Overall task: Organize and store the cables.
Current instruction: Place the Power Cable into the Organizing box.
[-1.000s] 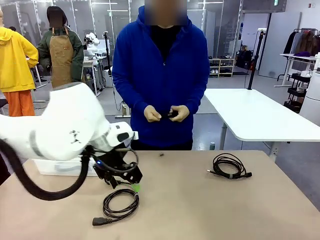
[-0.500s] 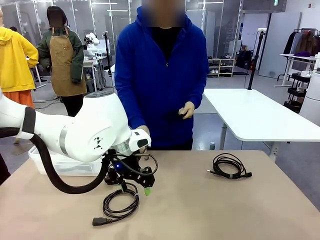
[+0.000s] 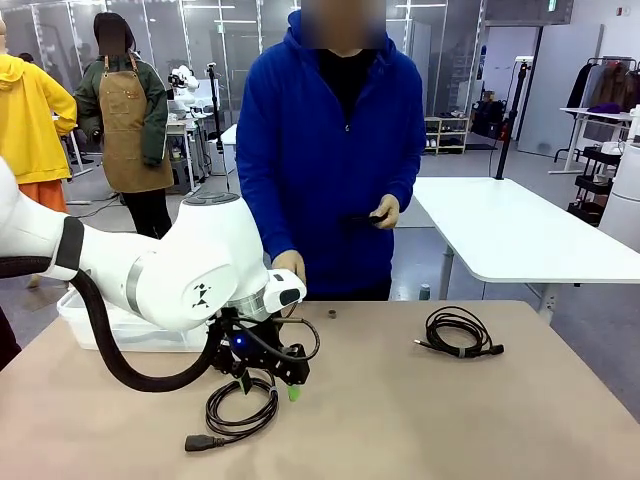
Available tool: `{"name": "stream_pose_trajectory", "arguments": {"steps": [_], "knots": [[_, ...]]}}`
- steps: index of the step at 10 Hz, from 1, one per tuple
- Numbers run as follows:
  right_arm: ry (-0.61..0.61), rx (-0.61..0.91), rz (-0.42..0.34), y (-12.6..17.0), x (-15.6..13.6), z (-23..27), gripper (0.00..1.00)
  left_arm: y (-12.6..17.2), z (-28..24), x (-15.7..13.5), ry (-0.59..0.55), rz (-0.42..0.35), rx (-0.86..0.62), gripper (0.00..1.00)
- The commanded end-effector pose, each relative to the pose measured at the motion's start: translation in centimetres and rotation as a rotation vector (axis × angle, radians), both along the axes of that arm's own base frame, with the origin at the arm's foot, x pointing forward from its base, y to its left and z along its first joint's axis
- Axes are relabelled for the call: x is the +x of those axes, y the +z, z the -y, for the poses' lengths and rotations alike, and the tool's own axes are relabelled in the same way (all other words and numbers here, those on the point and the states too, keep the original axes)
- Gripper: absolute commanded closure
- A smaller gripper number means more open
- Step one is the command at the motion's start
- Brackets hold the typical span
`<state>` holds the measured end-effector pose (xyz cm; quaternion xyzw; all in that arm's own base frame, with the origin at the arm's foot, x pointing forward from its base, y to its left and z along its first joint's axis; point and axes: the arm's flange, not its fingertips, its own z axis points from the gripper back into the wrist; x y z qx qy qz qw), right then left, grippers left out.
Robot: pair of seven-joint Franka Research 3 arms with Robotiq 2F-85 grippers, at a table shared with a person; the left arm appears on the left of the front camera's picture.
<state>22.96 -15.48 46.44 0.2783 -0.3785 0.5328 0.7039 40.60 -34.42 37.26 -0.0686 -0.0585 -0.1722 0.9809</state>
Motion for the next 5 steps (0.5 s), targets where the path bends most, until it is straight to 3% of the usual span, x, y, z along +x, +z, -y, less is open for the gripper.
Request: {"name": "stream_pose_trajectory", "arguments": {"steps": [1,5], "knots": [[0.015,0.004,0.016,-0.3,-0.1,-0.1,0.0,0.2,0.8,0.3,0.024,0.01,0.027,0.08],[0.015,0.004,0.016,-0.3,-0.1,-0.1,0.0,-1.0,1.8,0.8,0.044,-0.012,0.054,0.08]]}}
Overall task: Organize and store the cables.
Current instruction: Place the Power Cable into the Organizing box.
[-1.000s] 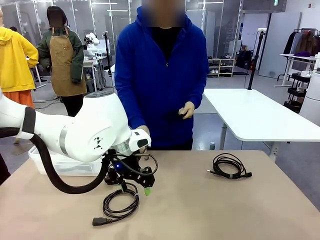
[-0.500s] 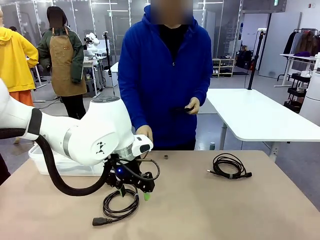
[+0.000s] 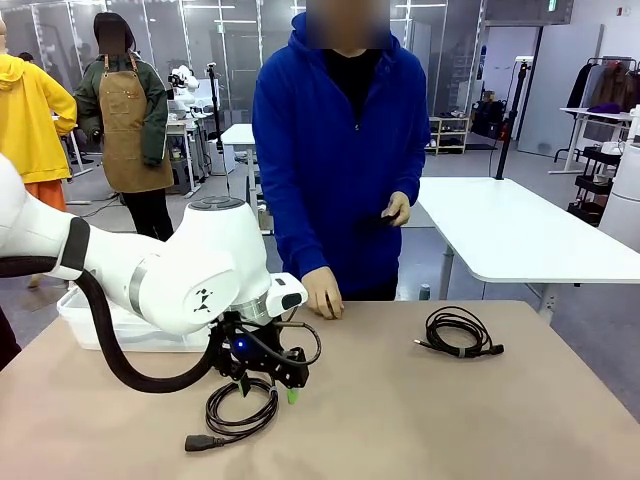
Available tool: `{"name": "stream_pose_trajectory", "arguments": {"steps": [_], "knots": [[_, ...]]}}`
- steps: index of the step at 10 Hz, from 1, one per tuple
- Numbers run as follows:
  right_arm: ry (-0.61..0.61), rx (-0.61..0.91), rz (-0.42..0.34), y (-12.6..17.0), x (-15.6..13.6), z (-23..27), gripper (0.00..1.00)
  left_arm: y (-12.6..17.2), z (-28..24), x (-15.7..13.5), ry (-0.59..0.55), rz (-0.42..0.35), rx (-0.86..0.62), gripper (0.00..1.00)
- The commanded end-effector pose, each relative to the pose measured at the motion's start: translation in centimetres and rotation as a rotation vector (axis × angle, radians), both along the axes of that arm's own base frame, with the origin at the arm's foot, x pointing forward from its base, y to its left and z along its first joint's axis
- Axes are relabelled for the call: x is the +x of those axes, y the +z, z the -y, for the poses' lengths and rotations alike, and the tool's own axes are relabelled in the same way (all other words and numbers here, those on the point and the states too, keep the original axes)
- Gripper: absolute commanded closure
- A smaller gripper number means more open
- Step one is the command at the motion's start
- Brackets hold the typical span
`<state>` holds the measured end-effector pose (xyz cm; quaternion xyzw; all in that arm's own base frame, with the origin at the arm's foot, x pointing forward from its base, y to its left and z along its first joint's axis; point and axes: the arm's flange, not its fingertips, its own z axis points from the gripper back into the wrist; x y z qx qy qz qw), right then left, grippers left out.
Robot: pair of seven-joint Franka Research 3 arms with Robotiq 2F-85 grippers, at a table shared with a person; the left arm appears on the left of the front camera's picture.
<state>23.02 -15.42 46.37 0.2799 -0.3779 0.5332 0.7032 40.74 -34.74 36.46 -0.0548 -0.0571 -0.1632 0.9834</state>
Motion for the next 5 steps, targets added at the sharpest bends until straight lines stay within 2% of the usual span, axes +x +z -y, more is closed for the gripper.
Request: {"name": "stream_pose_trajectory", "arguments": {"steps": [1,5], "knots": [[0.013,0.003,0.018,-0.2,-0.1,0.0,0.0,-0.6,1.8,0.8,0.037,-0.017,0.016,0.08],[0.013,0.003,0.018,-0.2,-0.1,0.0,0.0,-3.3,2.6,2.5,0.083,-0.015,0.083,0.08]]}}
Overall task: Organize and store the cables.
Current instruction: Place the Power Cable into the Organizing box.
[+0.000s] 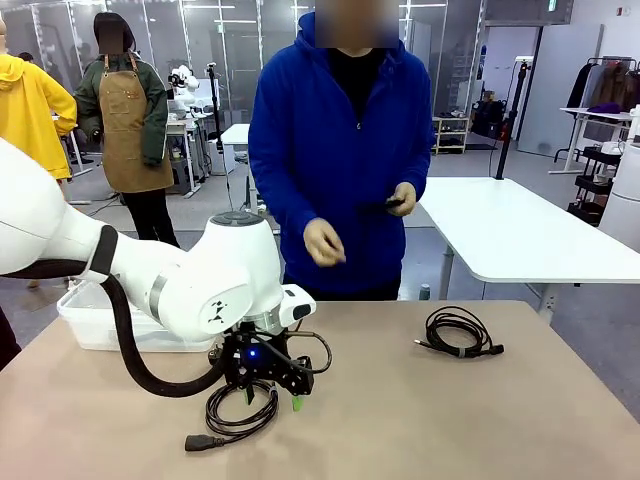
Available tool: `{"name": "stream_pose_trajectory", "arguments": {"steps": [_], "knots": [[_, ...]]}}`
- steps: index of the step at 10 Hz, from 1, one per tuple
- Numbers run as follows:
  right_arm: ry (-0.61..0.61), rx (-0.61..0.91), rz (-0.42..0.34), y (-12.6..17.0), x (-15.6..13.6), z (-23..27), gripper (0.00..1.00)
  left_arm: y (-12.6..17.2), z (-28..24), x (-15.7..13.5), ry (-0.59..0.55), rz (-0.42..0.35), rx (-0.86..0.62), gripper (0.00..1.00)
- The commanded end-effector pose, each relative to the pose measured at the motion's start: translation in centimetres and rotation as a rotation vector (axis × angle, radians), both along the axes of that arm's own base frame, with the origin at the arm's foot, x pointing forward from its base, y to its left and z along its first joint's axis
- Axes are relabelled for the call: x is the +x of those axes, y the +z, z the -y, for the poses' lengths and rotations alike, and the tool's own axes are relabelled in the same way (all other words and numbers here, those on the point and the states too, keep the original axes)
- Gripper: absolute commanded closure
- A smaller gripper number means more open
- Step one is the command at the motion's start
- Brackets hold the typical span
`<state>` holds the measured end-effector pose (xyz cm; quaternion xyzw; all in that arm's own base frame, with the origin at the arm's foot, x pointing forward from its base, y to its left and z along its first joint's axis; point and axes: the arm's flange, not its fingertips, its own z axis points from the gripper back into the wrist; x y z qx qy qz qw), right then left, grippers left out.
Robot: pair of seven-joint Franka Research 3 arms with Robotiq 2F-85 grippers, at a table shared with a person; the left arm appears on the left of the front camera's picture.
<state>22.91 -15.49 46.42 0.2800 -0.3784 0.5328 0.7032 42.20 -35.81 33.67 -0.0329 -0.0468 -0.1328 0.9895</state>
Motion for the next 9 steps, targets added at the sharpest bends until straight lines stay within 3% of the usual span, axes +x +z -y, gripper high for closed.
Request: {"name": "stream_pose_trajectory", "arguments": {"steps": [1,3,4,8,9], "knots": [[0.013,0.002,0.018,-0.3,0.0,-0.1,0.0,-1.3,1.8,1.4,0.032,0.007,0.033,0.08],[0.013,0.002,0.018,-0.3,0.0,-0.1,0.0,-1.7,1.5,1.7,0.057,0.006,0.035,0.08],[0.013,0.002,0.018,-0.3,0.0,-0.1,0.0,-1.7,1.3,1.9,0.069,0.03,0.04,0.19],[0.013,0.002,0.018,-0.3,0.0,-0.1,0.0,-2.5,0.8,3.0,0.118,0.094,0.068,0.95],[0.013,0.002,0.018,-0.3,0.0,-0.1,0.0,-2.8,0.9,3.2,0.114,0.083,0.086,1.0]]}}
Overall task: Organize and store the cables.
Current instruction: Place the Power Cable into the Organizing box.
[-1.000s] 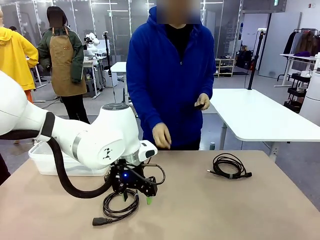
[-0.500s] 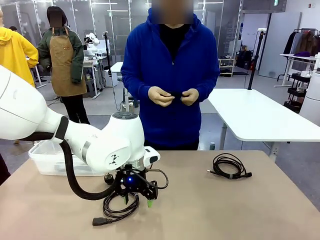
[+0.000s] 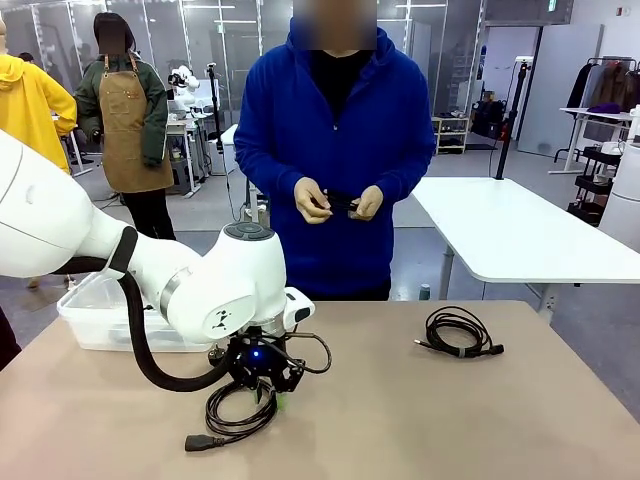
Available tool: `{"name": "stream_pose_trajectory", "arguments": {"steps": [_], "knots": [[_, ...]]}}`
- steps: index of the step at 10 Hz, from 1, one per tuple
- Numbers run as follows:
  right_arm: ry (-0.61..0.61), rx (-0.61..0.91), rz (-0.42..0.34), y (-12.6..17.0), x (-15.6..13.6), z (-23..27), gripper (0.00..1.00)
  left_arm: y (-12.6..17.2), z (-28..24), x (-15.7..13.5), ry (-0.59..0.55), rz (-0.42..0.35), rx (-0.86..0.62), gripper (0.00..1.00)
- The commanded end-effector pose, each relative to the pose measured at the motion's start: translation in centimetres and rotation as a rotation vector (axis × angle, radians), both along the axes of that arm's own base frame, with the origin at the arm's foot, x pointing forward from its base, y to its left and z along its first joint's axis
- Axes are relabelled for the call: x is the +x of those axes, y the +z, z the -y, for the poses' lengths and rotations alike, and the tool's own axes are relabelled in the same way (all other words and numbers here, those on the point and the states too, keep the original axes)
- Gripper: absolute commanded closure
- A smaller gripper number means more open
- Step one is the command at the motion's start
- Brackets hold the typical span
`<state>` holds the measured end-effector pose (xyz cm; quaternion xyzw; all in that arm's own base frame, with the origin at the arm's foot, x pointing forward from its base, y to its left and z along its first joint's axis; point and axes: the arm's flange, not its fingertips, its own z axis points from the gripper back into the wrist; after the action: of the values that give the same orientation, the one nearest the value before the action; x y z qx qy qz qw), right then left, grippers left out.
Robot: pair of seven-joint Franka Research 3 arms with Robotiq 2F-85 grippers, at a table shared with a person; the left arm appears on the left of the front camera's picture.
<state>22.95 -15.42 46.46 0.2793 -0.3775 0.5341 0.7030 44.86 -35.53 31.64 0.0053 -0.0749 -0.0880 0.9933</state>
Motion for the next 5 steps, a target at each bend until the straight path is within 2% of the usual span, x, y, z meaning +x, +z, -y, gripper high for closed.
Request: {"name": "stream_pose_trajectory", "arguments": {"steps": [1,2,3,4,5], "knots": [[0.011,0.005,0.017,-0.3,-0.05,0.01,0.0,-0.96,1.29,0.67,0.019,0.025,0.027,1.0],[0.011,0.005,0.017,-0.3,-0.05,0.01,0.0,-0.95,1.51,0.73,0.019,0.021,0.021,1.0],[0.011,0.005,0.017,-0.3,-0.05,0.01,0.0,-1.03,1.53,0.71,0.016,0.015,0.022,0.77],[0.011,0.005,0.017,-0.3,-0.05,0.01,0.0,-1.0,1.45,0.66,0.015,0.005,0.007,1.0],[0.011,0.005,0.017,-0.3,-0.05,0.01,0.0,-0.82,1.31,0.55,0.018,0.01,0.006,1.0]]}}
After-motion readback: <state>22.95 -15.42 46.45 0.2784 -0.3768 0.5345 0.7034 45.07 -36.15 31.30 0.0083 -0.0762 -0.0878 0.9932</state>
